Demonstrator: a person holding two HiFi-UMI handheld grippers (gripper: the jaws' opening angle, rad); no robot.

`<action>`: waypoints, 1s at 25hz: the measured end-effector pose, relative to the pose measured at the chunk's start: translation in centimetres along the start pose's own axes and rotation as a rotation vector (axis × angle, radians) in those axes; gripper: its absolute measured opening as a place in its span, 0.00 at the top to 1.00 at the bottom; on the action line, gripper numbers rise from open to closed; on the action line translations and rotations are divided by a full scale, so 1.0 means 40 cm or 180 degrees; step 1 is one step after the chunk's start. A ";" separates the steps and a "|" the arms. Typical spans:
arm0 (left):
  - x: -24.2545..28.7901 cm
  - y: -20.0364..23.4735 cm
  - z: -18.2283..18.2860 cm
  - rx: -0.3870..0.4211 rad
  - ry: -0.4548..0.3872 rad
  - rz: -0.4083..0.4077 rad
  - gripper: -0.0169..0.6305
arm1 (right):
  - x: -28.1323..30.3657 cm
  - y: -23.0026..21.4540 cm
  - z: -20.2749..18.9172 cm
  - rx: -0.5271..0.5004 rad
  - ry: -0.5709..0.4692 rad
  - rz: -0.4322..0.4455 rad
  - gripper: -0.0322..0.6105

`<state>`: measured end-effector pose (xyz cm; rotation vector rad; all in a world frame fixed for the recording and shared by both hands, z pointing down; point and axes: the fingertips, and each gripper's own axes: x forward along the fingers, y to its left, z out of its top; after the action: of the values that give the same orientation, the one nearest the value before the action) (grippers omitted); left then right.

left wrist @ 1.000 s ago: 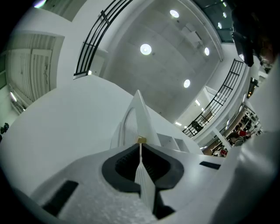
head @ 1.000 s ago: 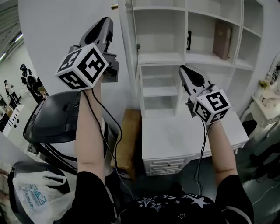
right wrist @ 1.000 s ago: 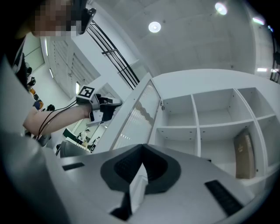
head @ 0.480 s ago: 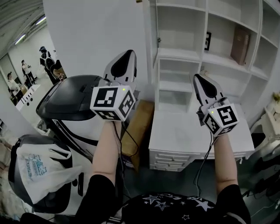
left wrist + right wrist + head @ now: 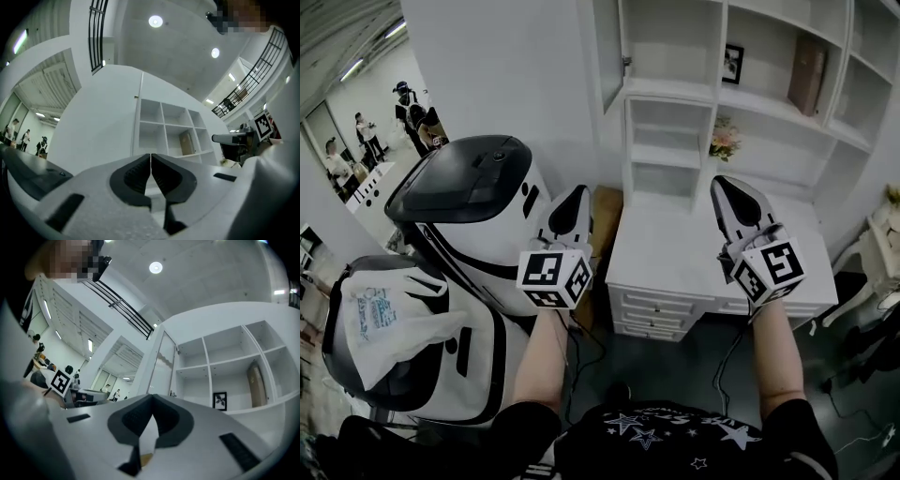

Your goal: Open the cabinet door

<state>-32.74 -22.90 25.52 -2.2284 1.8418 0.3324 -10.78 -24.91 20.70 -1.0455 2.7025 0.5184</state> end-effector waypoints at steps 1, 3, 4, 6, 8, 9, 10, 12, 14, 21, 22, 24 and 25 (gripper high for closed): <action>-0.019 -0.025 -0.031 -0.0055 0.0085 0.0002 0.95 | -0.029 0.000 -0.009 0.0048 0.0024 -0.0005 0.94; -0.052 -0.081 -0.083 -0.0137 0.0232 -0.0027 0.95 | -0.089 -0.001 -0.024 0.0131 0.0061 -0.0024 0.94; -0.066 -0.111 -0.103 -0.0162 0.0289 -0.0046 0.95 | -0.119 -0.002 -0.032 0.0159 0.0076 -0.0033 0.94; -0.090 -0.173 -0.134 -0.0195 0.0375 -0.0083 0.95 | -0.176 -0.006 -0.050 0.0177 0.0129 -0.0053 0.94; -0.111 -0.239 -0.158 -0.0215 0.0438 -0.0126 0.95 | -0.229 -0.009 -0.078 0.0168 0.0247 -0.0078 0.94; -0.122 -0.273 -0.169 -0.0220 0.0466 -0.0149 0.95 | -0.256 -0.010 -0.095 0.0171 0.0317 -0.0087 0.94; -0.133 -0.309 -0.181 -0.0225 0.0496 -0.0175 0.95 | -0.285 -0.011 -0.108 0.0183 0.0373 -0.0098 0.94; -0.158 -0.381 -0.206 -0.0237 0.0565 -0.0237 0.95 | -0.345 -0.016 -0.127 0.0228 0.0434 -0.0133 0.94; -0.183 -0.451 -0.228 -0.0251 0.0633 -0.0303 0.95 | -0.404 -0.021 -0.139 0.0290 0.0470 -0.0159 0.94; -0.290 -0.664 -0.290 -0.0359 0.0829 -0.0514 0.96 | -0.621 -0.027 -0.188 0.0495 0.0643 -0.0246 0.94; -0.306 -0.690 -0.298 -0.0379 0.0860 -0.0525 0.96 | -0.651 -0.026 -0.194 0.0533 0.0669 -0.0252 0.94; -0.338 -0.743 -0.311 -0.0409 0.0924 -0.0555 0.96 | -0.707 -0.020 -0.208 0.0585 0.0736 -0.0259 0.94; -0.355 -0.769 -0.319 -0.0423 0.0964 -0.0578 0.96 | -0.733 -0.017 -0.215 0.0600 0.0775 -0.0261 0.94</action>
<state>-4.78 -8.13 43.13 -2.6387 1.7797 0.0895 10.61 -10.81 37.36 -1.2302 2.8291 0.1246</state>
